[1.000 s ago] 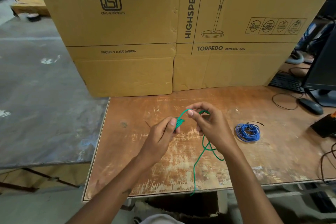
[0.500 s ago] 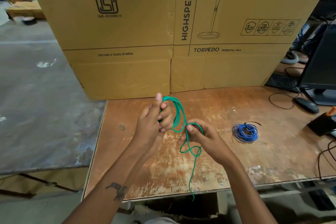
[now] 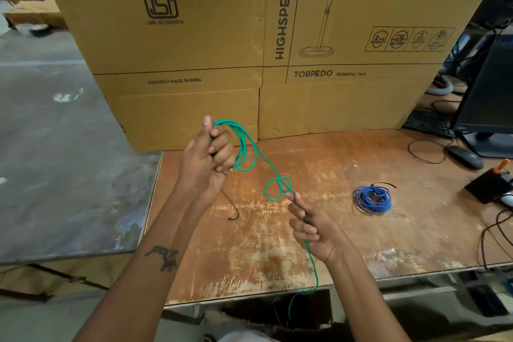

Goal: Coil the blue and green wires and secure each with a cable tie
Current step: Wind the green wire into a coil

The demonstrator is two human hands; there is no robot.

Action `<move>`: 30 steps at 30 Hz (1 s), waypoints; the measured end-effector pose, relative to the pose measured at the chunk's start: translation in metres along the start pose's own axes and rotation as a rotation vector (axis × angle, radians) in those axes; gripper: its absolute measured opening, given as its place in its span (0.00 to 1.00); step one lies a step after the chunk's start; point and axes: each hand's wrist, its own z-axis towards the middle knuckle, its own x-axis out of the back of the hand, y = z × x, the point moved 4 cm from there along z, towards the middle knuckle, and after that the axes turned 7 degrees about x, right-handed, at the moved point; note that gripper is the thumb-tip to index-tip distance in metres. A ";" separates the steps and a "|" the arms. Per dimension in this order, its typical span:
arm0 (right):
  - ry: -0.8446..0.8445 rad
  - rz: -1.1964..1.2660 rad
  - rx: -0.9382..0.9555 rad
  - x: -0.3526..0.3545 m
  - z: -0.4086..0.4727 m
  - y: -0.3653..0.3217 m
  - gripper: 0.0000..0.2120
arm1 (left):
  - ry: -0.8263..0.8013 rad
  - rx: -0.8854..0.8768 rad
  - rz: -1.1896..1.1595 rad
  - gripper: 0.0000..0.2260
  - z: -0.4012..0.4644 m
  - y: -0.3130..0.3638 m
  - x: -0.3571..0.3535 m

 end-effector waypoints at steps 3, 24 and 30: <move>0.220 -0.438 0.060 0.010 -0.003 0.008 0.14 | 0.002 -0.054 -0.052 0.18 0.006 0.012 0.001; -0.227 -1.227 0.235 -0.017 -0.059 0.025 0.10 | 0.367 -0.393 0.090 0.17 0.064 0.054 0.009; -0.391 -1.075 0.072 -0.041 -0.063 0.012 0.14 | 0.408 -0.363 0.328 0.16 0.070 0.013 0.006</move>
